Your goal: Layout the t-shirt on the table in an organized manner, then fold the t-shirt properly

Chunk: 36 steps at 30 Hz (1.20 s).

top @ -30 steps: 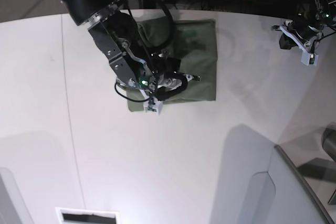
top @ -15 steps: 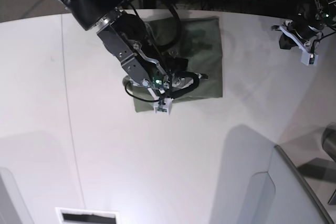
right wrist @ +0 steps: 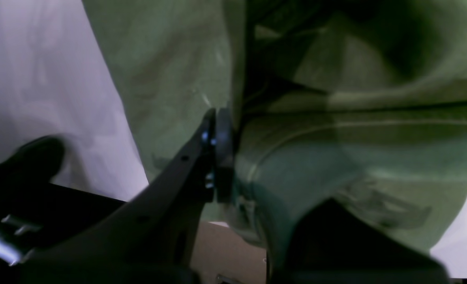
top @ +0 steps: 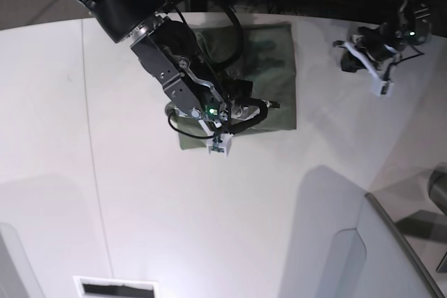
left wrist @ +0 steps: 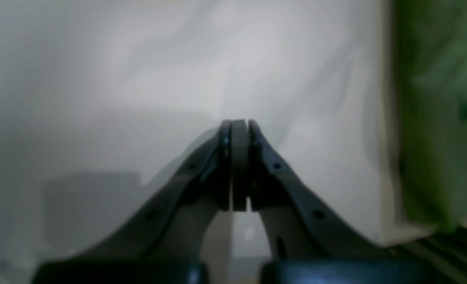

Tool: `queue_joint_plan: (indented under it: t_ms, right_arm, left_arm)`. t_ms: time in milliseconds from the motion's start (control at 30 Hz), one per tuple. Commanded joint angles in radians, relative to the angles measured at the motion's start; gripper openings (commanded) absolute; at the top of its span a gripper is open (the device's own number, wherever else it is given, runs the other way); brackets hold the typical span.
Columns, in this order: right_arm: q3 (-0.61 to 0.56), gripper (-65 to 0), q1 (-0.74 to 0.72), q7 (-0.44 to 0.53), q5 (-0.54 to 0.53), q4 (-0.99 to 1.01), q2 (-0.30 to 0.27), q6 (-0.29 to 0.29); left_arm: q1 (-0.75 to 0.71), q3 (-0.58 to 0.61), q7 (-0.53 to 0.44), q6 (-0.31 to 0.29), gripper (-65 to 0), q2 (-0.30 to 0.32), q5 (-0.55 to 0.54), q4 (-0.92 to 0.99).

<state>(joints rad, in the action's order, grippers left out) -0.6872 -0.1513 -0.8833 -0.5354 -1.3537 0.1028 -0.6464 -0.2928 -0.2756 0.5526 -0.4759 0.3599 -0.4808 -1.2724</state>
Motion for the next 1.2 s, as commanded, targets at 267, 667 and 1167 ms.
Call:
queue_joint_plan:
  t_ms: [267,667,1167]
  right_arm:
    - [-0.001,-64.5,-0.02,0.008,-0.005,-0.016,0.016,0.004]
    - [-0.002,-64.7,-0.02,0.006,-0.005,-0.02,0.016,0.004]
    - [-0.056,-64.2,-0.043,0.008,-0.007,-0.017,0.018,0.004]
  left_arm:
    - [0.099,0.094,0.01,-0.007,-65.0,-0.103,0.0,0.13]
    - [0.12,0.172,0.008,-0.001,-65.0,-0.14,0.0,0.135]
    - [0.163,0.174,0.011,-0.001,-65.0,-0.146,0.001,0.136]
